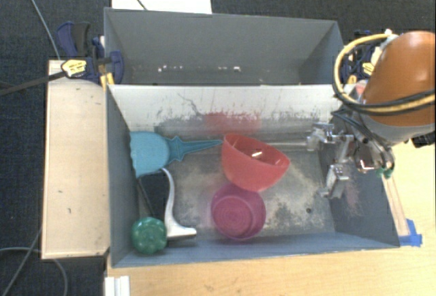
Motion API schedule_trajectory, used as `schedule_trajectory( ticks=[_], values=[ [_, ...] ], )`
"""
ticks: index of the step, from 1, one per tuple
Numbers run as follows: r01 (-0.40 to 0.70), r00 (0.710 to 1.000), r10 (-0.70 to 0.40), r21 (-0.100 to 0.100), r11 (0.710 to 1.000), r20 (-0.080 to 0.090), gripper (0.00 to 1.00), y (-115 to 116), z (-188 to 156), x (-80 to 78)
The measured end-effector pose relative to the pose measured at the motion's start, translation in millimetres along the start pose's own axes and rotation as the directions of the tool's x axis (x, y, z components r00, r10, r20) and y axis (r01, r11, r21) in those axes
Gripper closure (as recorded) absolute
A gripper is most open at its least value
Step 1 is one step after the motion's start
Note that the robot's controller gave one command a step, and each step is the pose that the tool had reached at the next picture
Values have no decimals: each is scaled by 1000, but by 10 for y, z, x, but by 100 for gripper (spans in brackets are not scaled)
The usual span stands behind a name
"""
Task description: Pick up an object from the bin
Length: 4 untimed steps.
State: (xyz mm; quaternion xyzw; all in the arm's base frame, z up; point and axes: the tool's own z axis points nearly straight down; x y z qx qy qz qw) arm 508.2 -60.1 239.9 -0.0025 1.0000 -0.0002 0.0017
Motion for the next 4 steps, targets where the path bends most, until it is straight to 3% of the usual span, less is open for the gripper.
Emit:
schedule_trajectory(
  ticks=[1, 2, 3, 4],
  values=[
    [0, 1000, 0, 0, 1000, 0, 0, 0, 1, 1],
    [-26, 1000, 26, 1, 1000, 12, 0, 20, 277, 86],
    [106, 994, -106, 1, 994, 6, 0, 88, -400, 221],
    [27, 1000, -27, 0, 1000, 6, 0, 165, 397, 155]
  ],
)
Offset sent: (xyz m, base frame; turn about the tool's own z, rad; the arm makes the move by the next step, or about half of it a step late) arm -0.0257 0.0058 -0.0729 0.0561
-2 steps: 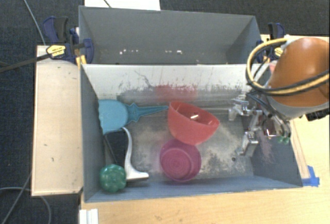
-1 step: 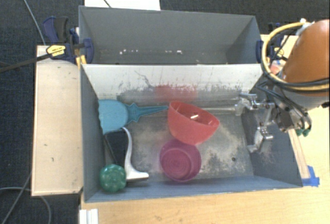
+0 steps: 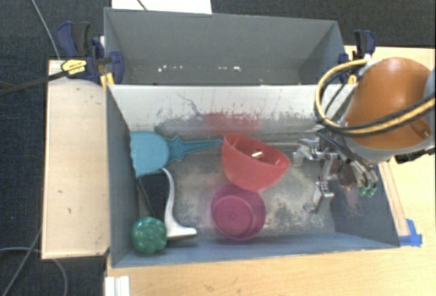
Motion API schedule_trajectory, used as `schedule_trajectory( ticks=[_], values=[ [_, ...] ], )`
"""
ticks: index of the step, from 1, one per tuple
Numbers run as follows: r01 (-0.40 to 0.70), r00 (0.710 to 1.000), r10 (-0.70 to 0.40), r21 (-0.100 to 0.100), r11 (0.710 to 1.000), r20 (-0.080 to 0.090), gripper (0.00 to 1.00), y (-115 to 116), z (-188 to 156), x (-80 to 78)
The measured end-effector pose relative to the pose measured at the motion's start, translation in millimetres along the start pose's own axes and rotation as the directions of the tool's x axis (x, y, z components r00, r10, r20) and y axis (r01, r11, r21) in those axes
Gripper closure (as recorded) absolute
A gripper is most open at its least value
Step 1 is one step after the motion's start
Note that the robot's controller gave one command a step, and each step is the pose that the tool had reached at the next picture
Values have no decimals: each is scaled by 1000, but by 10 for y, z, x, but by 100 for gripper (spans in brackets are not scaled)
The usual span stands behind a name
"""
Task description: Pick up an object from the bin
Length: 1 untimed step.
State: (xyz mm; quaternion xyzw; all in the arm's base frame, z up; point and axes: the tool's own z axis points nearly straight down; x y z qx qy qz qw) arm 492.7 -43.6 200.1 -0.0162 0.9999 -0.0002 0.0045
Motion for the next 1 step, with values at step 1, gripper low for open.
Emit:
schedule_trajectory(
  ticks=[1],
  values=[
    [-16, 1000, 16, 1, 1000, 9, 0, 151, -87, 15]
  ],
)
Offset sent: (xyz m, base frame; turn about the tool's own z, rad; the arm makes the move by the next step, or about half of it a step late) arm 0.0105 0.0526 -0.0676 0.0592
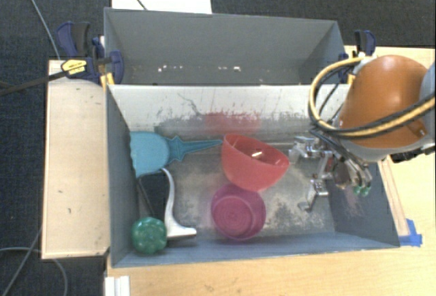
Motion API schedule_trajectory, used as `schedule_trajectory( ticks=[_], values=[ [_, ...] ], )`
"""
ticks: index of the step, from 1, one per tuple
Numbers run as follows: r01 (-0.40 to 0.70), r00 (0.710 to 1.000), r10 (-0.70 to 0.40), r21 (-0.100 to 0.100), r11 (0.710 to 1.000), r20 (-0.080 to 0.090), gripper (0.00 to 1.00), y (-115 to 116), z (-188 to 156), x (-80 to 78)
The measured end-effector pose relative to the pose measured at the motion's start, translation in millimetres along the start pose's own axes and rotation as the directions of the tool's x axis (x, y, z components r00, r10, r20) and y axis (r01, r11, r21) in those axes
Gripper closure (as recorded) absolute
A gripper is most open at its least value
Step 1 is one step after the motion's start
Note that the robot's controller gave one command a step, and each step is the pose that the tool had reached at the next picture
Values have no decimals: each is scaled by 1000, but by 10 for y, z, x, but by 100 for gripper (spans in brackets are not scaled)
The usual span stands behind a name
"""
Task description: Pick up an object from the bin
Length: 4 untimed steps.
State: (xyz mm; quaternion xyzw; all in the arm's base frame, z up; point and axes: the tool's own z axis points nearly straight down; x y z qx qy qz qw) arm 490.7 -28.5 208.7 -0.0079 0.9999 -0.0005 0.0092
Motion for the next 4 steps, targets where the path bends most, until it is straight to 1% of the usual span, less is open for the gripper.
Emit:
schedule_trajectory(
  ticks=[1, 2, 3, 4],
  values=[
    [-42, 999, 42, -2, 999, -16, 0, 380, 788, -120],
    [-57, 998, 57, -2, 998, 14, 0, 703, 410, -89],
    [335, 942, -335, -3, 942, -1, 0, 525, 677, -44],
    [260, 966, -260, -1, 966, 2, 0, 594, 711, 19]
  ],
)
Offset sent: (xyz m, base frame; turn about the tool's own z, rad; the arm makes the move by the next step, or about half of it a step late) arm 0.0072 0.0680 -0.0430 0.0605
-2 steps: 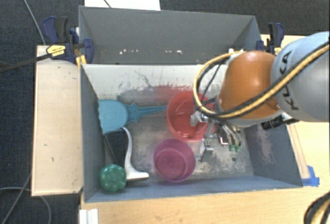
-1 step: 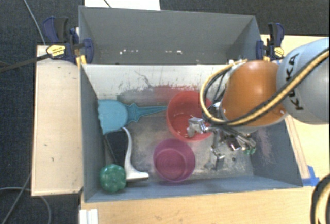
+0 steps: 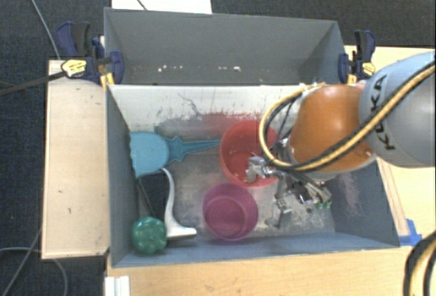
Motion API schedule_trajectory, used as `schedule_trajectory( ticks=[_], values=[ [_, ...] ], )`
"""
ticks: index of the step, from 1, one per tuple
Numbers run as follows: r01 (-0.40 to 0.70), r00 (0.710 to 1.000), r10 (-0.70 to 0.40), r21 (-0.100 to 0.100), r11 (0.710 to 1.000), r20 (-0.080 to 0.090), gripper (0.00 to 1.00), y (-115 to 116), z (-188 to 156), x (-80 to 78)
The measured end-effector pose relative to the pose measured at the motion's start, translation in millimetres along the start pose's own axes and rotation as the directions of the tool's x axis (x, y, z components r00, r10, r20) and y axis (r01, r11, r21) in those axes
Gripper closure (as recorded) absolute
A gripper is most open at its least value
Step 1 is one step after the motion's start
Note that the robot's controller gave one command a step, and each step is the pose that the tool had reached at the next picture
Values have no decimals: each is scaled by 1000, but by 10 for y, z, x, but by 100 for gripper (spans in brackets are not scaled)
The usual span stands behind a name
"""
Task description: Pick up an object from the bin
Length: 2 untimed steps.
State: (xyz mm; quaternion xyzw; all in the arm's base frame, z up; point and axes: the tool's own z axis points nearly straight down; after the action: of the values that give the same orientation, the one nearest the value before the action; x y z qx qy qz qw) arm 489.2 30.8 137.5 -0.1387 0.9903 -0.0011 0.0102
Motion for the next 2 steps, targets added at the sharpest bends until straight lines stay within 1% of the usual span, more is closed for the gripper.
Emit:
schedule_trajectory(
  ticks=[1, 2],
  values=[
    [146, 989, -146, 1, 989, 0, 0, 237, 515, -50],
    [-147, 989, 147, 1, 989, -1, 0, 382, 603, -63]
  ],
)
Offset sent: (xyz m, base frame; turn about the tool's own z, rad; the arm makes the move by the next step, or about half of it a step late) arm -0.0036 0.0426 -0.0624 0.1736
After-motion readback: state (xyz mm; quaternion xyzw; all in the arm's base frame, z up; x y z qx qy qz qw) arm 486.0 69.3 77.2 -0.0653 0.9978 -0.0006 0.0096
